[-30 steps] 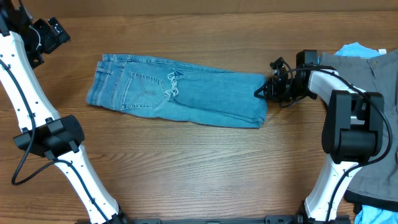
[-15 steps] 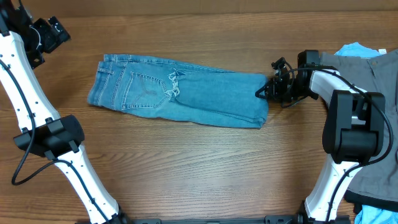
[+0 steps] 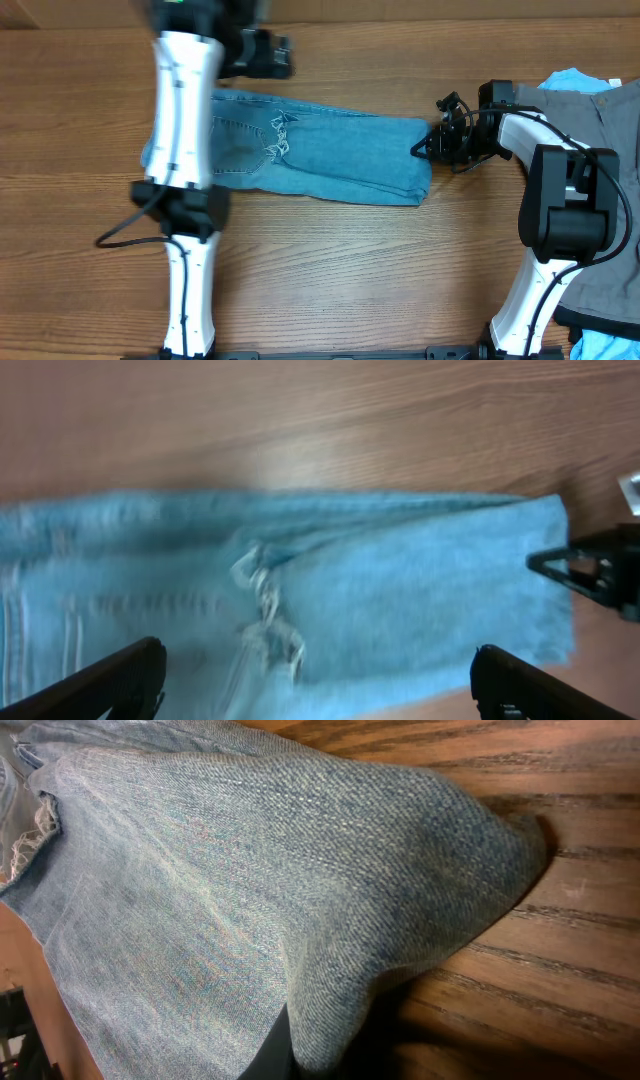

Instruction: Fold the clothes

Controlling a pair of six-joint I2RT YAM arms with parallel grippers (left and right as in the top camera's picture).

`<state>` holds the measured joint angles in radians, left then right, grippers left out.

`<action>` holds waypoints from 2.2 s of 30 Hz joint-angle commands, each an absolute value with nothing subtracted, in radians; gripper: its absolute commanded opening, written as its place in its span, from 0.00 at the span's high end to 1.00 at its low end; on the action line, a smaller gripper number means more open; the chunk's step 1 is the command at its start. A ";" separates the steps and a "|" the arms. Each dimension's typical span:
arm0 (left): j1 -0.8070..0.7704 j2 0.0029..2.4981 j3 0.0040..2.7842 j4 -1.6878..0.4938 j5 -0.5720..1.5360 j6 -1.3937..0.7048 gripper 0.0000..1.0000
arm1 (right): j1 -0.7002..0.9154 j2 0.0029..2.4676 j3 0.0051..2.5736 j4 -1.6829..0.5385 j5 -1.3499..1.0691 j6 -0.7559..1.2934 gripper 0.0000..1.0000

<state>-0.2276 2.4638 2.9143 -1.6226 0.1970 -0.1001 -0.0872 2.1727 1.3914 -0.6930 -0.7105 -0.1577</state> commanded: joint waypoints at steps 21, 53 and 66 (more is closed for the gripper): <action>-0.402 2.866 2.914 -1.596 -0.083 -0.386 0.96 | -0.105 2.198 1.402 -0.699 -0.630 -0.157 0.96; -0.334 2.748 2.706 -1.615 0.050 -0.385 0.96 | -0.105 2.202 1.400 -0.704 -0.629 -0.158 0.96; -0.348 2.646 2.670 -1.690 0.118 -0.382 0.96 | -0.105 2.202 1.400 -0.691 -0.629 -0.158 0.96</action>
